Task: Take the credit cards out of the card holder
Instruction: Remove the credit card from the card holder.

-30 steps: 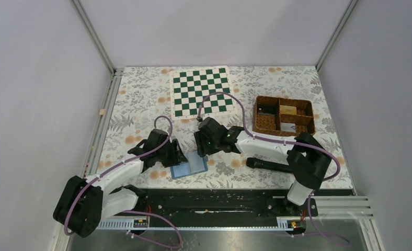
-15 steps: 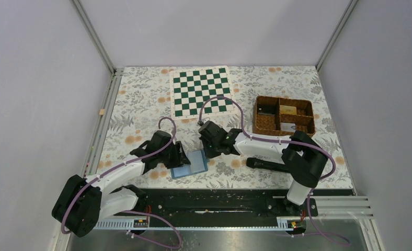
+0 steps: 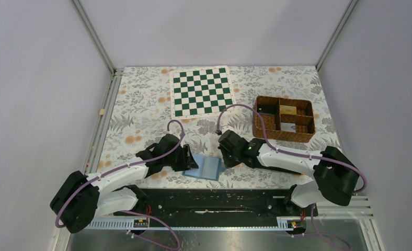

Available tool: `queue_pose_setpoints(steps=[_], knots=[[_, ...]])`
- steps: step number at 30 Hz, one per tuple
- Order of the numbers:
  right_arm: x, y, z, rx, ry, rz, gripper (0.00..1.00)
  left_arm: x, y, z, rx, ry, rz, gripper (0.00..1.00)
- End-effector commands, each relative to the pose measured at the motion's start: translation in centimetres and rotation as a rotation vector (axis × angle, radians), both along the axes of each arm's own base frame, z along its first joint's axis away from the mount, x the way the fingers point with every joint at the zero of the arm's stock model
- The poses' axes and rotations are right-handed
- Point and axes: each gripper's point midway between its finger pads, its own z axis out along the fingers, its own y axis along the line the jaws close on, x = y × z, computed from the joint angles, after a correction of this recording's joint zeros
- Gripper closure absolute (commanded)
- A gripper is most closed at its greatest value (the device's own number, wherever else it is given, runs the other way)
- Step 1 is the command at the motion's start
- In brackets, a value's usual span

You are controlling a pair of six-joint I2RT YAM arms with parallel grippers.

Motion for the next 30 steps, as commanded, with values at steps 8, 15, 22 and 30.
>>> queue_pose_setpoints(steps=[8, 15, 22, 30], knots=[[2.8, -3.7, 0.6, -0.031, -0.087, -0.039, 0.95, 1.1, -5.0, 2.7, -0.201, -0.038, -0.081, 0.59], [1.8, -1.7, 3.7, 0.147, -0.045, -0.130, 0.63, 0.8, -5.5, 1.4, -0.179, -0.020, -0.104, 0.66], [0.1, 2.8, 6.7, 0.462, -0.044, -0.142, 0.62, 0.5, -5.2, 0.6, -0.159, -0.004, -0.103, 0.67], [-0.3, 4.1, 3.1, 0.396, 0.040, -0.154, 0.56, 0.1, -4.8, 0.1, -0.149, 0.001, -0.095, 0.67]])
